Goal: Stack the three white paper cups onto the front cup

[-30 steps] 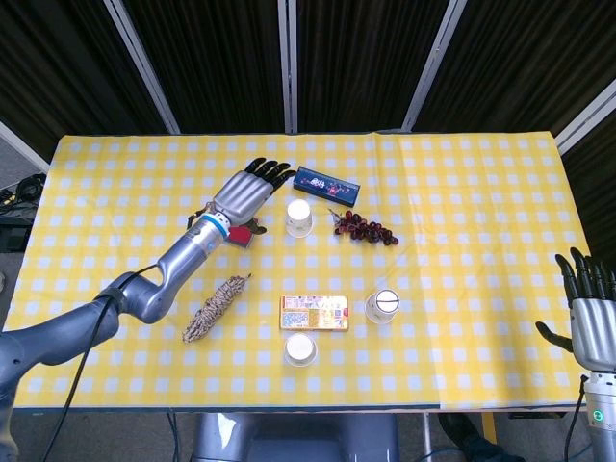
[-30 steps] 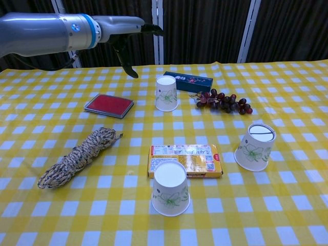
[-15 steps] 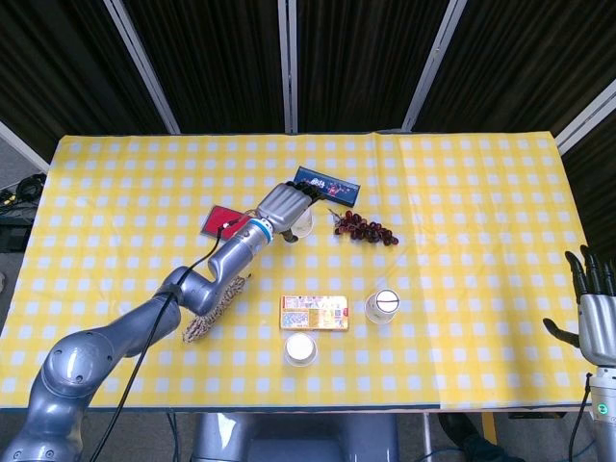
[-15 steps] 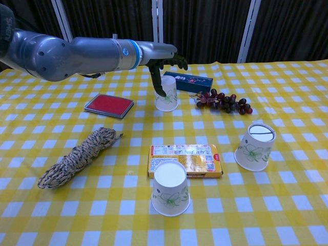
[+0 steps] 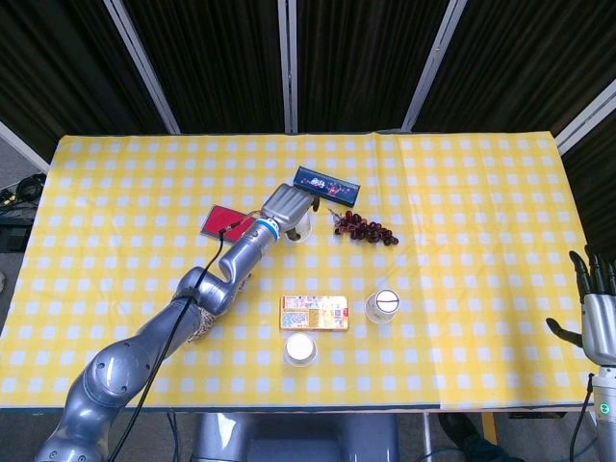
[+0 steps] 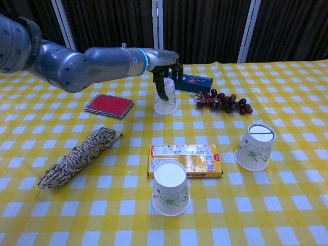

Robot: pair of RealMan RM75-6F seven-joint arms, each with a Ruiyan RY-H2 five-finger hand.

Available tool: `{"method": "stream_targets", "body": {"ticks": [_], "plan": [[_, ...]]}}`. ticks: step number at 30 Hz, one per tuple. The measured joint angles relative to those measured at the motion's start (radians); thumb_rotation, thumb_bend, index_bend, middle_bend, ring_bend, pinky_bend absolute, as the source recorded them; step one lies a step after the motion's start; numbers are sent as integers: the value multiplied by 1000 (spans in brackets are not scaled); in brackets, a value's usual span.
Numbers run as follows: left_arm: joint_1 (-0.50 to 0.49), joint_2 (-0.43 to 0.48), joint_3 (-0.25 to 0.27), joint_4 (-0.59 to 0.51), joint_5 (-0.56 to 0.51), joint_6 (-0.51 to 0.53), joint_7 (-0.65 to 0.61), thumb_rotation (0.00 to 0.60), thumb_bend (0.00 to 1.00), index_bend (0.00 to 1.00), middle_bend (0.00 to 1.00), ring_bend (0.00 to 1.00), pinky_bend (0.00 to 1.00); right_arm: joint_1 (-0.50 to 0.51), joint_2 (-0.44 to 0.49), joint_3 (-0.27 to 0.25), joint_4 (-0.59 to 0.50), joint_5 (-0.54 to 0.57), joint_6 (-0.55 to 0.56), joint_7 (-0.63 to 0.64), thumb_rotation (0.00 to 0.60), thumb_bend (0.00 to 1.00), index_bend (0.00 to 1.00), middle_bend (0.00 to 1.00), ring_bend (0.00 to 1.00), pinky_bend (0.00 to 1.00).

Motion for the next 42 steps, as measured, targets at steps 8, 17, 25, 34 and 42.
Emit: {"method": "stream_targets", "body": {"ticks": [8,17,25,34,42], "plan": [[-6,2,11,7,12,16,-18,600,198,431,392,419,491,-2,1,-2,-6,-7,9,-6,600,0,0,0,0,0],[7,73,17,-94,29,77,-32,600,199,443,393,420,491,-6,3,-5,-19,-13,21,-15,600,0,0,0,0,0],[47,190,27,-272,48,143,-28,600,198,451,400,423,491,-8,5,-9,-25,-19,25,-14,600,0,0,0,0,0],[141,396,64,-603,90,242,-21,600,197,454,403,424,491,-4,4,-12,-28,-22,18,-15,600,0,0,0,0,0],[226,611,122,-929,177,337,15,600,197,458,403,424,491,-6,5,-19,-44,-42,30,-27,600,0,0,0,0,0]]}}
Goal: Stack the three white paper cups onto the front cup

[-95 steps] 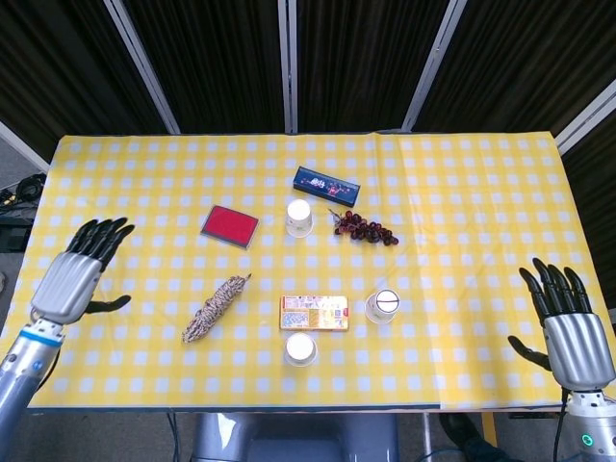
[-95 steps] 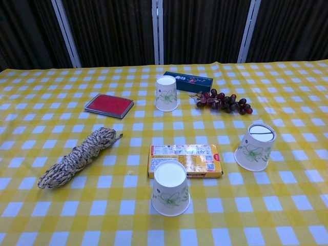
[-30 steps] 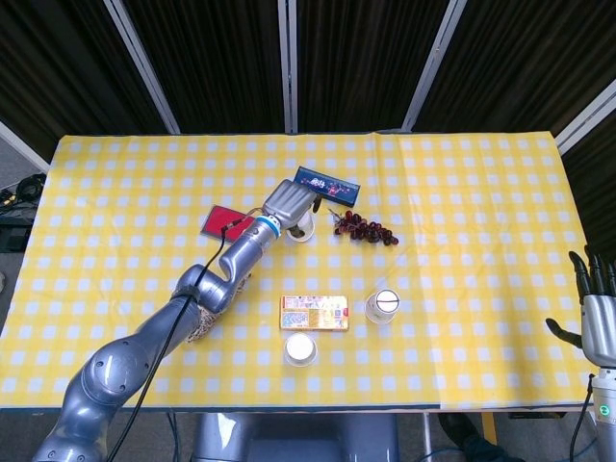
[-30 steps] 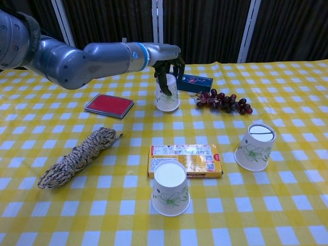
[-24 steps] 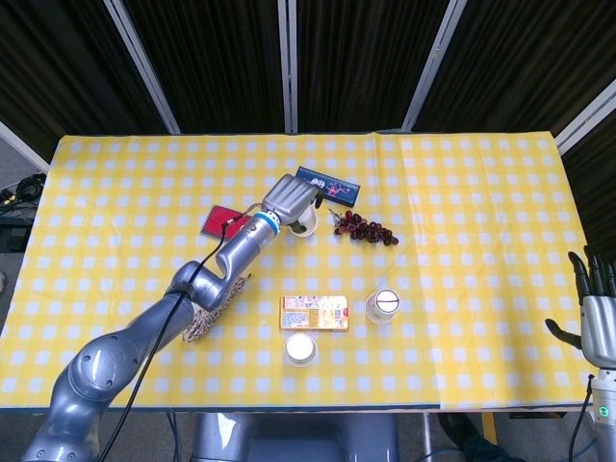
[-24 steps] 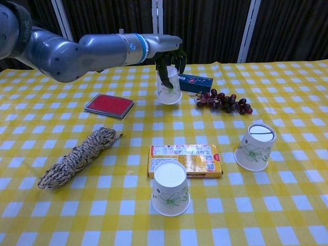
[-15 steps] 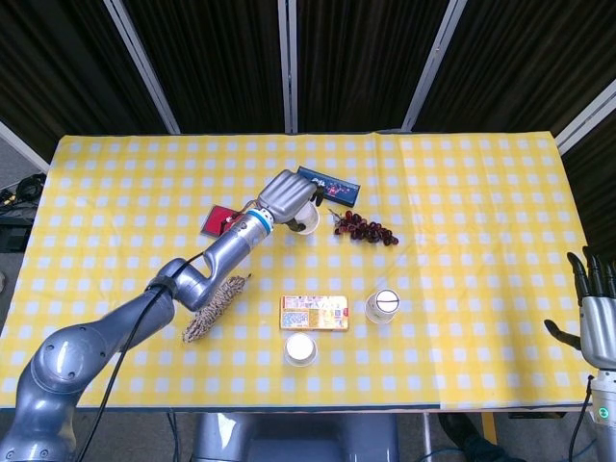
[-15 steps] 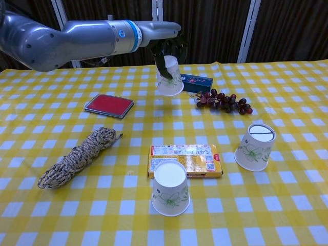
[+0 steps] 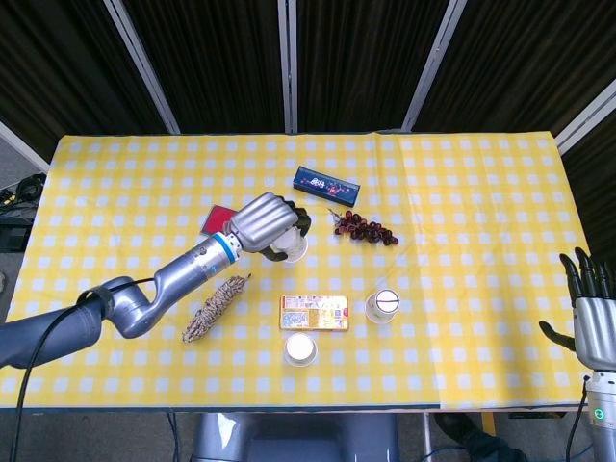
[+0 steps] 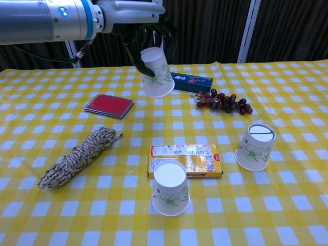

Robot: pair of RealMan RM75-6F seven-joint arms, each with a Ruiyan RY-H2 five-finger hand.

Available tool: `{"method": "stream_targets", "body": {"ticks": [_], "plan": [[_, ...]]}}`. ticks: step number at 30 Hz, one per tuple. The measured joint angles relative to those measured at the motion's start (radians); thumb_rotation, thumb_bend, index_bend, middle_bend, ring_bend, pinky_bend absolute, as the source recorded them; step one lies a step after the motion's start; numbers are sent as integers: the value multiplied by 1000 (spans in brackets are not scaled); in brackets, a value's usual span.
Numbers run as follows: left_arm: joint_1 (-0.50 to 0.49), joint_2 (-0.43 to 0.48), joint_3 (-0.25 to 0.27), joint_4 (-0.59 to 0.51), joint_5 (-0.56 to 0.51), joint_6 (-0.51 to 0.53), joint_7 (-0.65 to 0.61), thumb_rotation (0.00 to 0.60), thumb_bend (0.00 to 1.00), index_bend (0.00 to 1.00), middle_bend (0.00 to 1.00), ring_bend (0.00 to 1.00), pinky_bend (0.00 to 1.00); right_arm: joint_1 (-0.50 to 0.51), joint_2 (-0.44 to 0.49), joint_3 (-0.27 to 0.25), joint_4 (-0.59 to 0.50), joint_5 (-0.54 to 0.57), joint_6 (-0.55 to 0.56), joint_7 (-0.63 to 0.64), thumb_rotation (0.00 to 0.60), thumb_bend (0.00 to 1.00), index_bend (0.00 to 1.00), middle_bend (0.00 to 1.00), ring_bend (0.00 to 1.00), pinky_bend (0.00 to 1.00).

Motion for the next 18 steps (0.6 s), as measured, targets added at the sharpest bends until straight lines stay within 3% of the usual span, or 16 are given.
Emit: {"method": "stream_targets", "body": {"ticks": [9,18], "plan": [[64,158,80,-289,101,52,5,600,197,461,404,426,491,-3,3,-9,-19,-19,11,-14,600,0,0,0,0,0],[81,249,139,-470,216,66,9,600,197,465,407,427,491,-6,6,-10,-24,-23,16,-14,600,0,0,0,0,0]]}}
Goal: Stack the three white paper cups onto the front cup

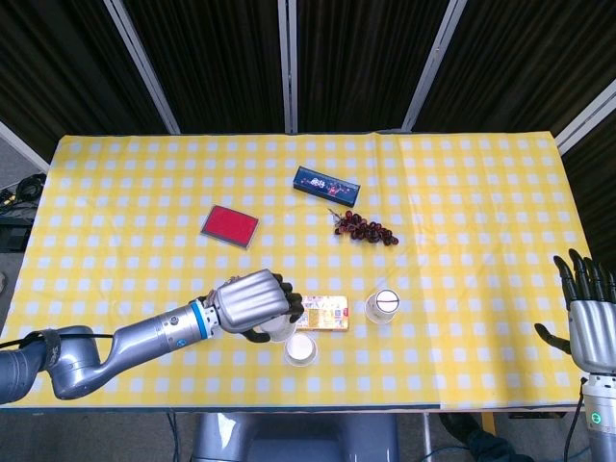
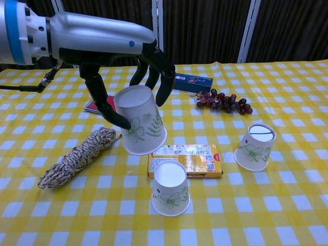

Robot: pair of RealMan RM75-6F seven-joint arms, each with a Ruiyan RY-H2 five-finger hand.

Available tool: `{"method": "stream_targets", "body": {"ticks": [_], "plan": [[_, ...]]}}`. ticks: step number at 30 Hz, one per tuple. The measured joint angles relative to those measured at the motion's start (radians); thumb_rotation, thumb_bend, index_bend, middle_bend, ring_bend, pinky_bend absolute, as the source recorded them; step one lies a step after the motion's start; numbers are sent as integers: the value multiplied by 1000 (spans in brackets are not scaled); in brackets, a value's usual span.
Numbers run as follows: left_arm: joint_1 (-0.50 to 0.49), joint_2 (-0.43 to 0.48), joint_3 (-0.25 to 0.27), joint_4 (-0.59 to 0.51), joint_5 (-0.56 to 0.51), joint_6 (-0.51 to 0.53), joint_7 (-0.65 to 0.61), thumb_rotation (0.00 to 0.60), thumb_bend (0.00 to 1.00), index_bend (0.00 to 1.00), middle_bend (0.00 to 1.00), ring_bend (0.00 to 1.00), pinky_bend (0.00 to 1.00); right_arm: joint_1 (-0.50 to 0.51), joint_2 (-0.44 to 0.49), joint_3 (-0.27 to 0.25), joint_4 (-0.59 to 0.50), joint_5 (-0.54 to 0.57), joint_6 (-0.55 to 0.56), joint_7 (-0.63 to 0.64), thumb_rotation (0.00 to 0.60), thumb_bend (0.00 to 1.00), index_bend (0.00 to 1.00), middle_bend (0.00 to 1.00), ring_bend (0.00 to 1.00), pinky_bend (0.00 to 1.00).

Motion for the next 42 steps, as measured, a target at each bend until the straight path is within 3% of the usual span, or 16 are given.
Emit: {"method": "stream_targets", "body": {"ticks": [6,12,38,42], "plan": [[-9,3,14,-30,47,-4,4,600,197,465,407,428,491,-3,4,1,-5,2,4,-1,600,0,0,0,0,0],[-11,-51,22,-5,67,2,11,600,197,465,407,428,491,-4,6,0,-6,0,5,1,600,0,0,0,0,0],[-34,-226,1,84,-45,-71,130,600,191,466,409,429,491,-6,13,5,0,8,3,25,600,0,0,0,0,0],[-34,-249,4,99,-51,-73,152,600,146,418,363,393,456,-6,13,5,1,8,3,25,600,0,0,0,0,0]]}}
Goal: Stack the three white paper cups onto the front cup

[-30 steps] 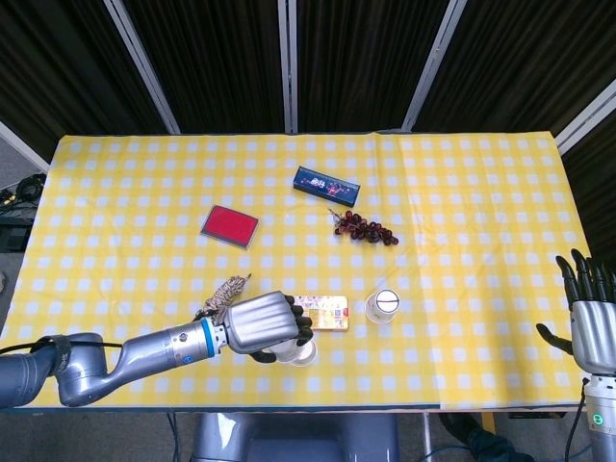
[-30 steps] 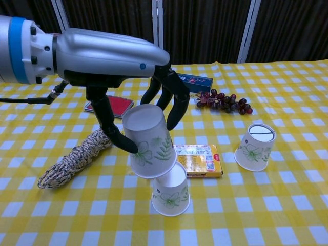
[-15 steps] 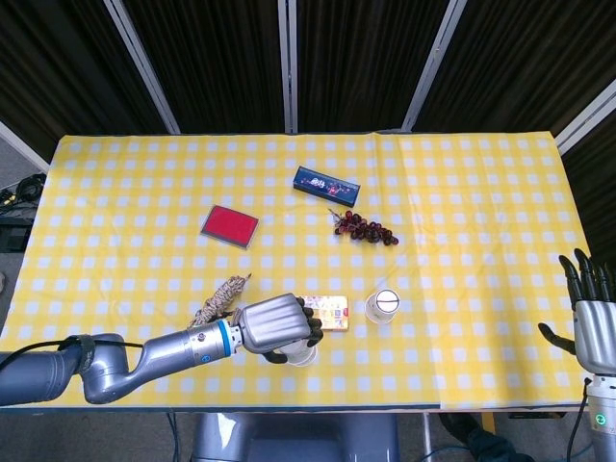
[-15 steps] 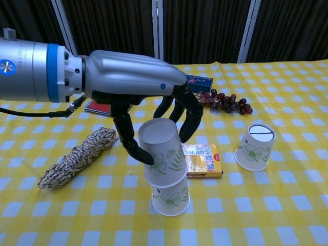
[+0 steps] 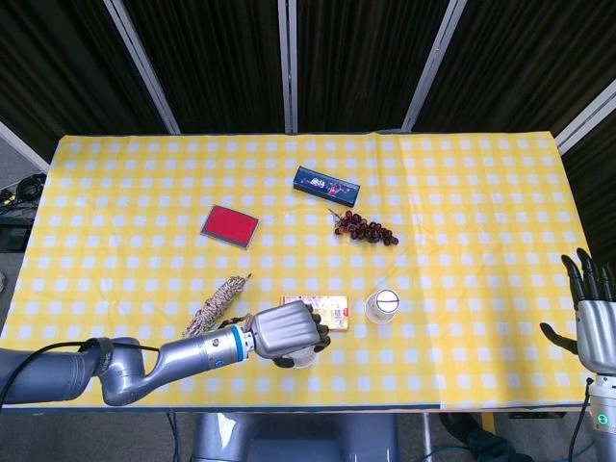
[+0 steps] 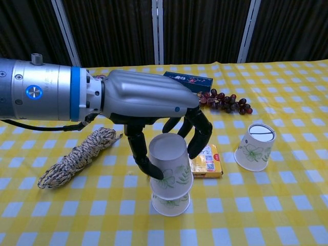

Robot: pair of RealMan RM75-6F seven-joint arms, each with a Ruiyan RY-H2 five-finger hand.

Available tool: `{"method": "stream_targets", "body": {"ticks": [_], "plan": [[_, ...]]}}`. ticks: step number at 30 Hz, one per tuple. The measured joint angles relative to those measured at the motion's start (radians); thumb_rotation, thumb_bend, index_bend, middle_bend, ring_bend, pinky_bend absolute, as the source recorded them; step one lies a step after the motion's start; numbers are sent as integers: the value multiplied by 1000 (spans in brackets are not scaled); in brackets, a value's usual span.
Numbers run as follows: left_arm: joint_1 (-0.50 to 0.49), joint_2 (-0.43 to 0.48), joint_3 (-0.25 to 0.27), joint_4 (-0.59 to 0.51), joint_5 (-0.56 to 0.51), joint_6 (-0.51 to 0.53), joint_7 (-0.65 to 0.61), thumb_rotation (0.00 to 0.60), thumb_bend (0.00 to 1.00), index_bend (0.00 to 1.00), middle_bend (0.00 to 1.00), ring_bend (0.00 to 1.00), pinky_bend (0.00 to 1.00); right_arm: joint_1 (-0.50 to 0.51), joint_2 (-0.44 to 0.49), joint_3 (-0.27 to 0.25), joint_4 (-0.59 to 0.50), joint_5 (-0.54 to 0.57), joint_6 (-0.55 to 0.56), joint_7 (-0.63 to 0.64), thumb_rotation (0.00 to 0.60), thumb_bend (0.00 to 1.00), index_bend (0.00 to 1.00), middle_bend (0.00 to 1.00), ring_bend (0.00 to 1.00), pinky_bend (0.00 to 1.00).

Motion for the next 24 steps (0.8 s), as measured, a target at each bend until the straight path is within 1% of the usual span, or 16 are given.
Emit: {"method": "stream_targets", "body": {"ticks": [1,3,4,5,6,7,9,11,14,17,20,24], "plan": [[0,-4,2,4,0,-1,6,600,119,383,326,359,433,0,0,0,0,0,0,0,600,0,0,0,0,0],[1,-16,9,15,0,-4,23,600,33,225,145,196,337,0,-1,0,1,0,-1,0,600,0,0,0,0,0],[2,-23,13,20,-1,-7,29,600,16,164,89,135,302,1,-1,0,1,0,-2,-1,600,0,0,0,0,0],[3,-30,17,26,-3,-9,33,600,2,83,28,61,245,1,-2,0,1,1,-2,-1,600,0,0,0,0,0],[4,-37,22,31,-7,-15,35,600,0,30,1,17,191,1,-2,0,2,1,-2,-1,600,0,0,0,0,0],[5,-41,25,34,-11,-18,35,600,0,8,0,3,153,1,-2,0,2,1,-2,-2,600,0,0,0,0,0],[9,-48,29,45,-25,-24,40,600,0,0,0,0,50,1,-2,-1,2,0,-2,-2,600,0,0,0,0,0],[15,-55,32,50,-40,-25,46,600,0,0,0,0,6,1,-2,-1,2,-2,-1,-2,600,0,0,0,0,0],[32,-61,28,53,-64,-6,48,600,0,0,0,0,0,0,-2,-1,1,-3,3,-3,600,0,0,0,0,0],[56,-62,18,56,-76,46,55,600,0,0,0,0,0,0,-3,-2,1,-3,1,-4,600,0,0,0,0,0],[91,-52,4,56,-91,118,70,600,0,0,0,0,0,0,-3,-3,1,-5,0,-6,600,0,0,0,0,0],[158,-14,-13,47,-129,223,115,600,0,0,0,0,0,2,-6,-7,-1,-10,-2,-10,600,0,0,0,0,0]]}}
